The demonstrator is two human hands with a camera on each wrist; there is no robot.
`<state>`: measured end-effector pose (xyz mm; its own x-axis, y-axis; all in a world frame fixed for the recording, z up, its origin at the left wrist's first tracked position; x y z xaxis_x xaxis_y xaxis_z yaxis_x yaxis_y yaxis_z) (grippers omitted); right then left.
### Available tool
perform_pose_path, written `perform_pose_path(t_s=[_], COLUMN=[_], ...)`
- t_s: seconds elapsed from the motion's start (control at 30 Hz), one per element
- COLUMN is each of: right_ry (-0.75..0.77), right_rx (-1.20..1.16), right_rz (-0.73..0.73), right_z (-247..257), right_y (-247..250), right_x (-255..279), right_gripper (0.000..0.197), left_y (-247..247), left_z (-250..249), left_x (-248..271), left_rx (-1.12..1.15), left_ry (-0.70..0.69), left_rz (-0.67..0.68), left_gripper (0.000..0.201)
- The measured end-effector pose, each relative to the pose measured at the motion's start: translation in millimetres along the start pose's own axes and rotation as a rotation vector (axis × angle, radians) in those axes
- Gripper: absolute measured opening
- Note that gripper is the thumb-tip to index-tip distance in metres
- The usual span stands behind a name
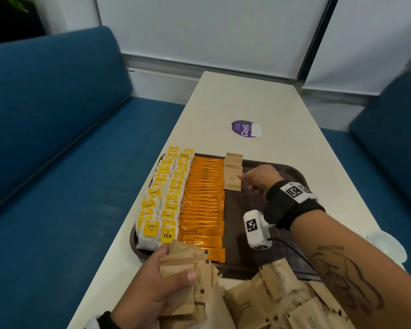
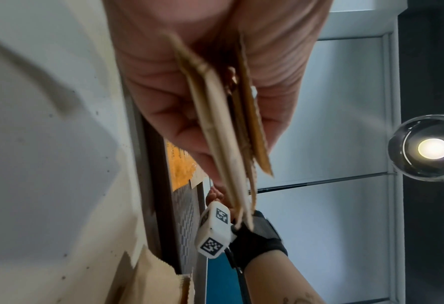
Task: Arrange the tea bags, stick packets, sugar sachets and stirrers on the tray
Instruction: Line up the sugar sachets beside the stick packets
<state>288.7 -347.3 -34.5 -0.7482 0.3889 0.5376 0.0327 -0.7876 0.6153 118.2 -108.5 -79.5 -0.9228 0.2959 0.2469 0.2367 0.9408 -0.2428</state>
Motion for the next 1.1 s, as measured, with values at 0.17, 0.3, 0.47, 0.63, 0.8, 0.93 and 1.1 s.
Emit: perform_pose_path(t_s=[0.17,0.3,0.47,0.63,0.8,0.93,1.1], right_ry=[0.337,0.352,0.274,0.212,0.174,0.194,0.223], right_rx=[-0.093,-0.023,-0.245,-0.380,-0.535,-0.564,-0.544], right_rz=[0.281,0.534,0.585,0.499,0.355,0.326,0.309], right_z=[-3,-44,-87,-106,-118,-121,-123], right_y=[-5,-36,-59,-62,-55,-53,-51], right_x=[96,160,186,193,193,198,200], right_gripper=[0.010,0.015,0.005,0.011,0.009,0.008,0.011], left_y=[-10,-19,-26,-35,-34,-39,-46], left_z=[-6,-12,-8,-1,2,4,3], left_x=[10,17,26,37,38,37,37], left_rx=[0.131,0.207,0.238,0.325,0.348,0.354,0.295], left_ry=[0.003,-0.010,-0.029,-0.023,-0.030,-0.017,-0.019], left_rz=[0.028,0.050,0.084,0.063,0.006,-0.003,0.015], left_gripper=[0.098,0.083,0.084,0.055,0.049,0.046,0.054])
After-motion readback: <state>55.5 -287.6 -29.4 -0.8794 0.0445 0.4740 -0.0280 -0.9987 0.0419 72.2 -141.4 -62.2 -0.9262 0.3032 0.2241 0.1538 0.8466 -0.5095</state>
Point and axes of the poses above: each hand's wrist, its own x-axis away from the middle knuckle, its own y-axis out of the back of the hand, z = x × y, the point moved 6 cm from there along -x, towards the middle knuckle, and after that the axes turned 8 degrees about -y, right-handed, at the moved point
